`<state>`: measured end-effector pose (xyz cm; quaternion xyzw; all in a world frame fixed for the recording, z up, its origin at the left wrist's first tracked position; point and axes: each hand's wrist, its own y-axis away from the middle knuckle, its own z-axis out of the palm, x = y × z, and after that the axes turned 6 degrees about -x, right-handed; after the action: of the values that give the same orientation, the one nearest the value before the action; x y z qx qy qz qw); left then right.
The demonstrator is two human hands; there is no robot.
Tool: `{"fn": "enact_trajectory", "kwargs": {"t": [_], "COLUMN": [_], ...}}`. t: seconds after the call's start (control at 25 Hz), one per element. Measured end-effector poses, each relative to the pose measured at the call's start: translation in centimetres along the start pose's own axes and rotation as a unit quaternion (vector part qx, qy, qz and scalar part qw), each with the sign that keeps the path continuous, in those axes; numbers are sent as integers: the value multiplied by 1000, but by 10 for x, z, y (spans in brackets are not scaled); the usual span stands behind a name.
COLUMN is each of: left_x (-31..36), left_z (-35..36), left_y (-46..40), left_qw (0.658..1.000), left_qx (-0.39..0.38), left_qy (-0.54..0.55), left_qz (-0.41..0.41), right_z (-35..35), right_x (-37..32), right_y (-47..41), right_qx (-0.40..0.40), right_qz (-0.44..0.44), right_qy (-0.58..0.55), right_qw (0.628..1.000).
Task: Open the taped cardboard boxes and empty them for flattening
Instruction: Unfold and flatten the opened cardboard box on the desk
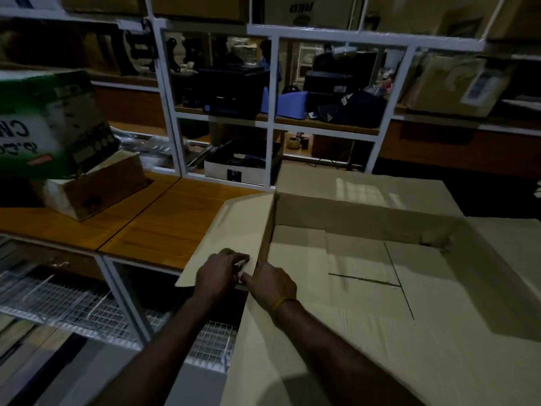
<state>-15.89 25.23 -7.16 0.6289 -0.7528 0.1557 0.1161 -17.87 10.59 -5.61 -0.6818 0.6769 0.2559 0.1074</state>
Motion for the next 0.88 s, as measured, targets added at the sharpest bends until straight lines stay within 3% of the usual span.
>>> {"fn": "enact_trajectory", "kwargs": {"t": [0.24,0.44,0.6,0.88], "left_x": [6,24,30,10], "left_z": [-8,-2,-8,-26], "left_y": [23,54,58,2], "left_qw": [993,993,989,949], "left_qx": [-81,-62,-85,-182], "left_qy": [38,53,3,-22], "left_qz": [81,91,122,256], "right_z": [2,6,10,18], "right_x": [10,11,16,-21], "right_y": [45,89,110,111], "right_qx": [14,12,7,113], "right_qz": [-10,0,24,93], "right_qy": [35,-18,42,85], "right_qw": [999,1000,999,986]}}
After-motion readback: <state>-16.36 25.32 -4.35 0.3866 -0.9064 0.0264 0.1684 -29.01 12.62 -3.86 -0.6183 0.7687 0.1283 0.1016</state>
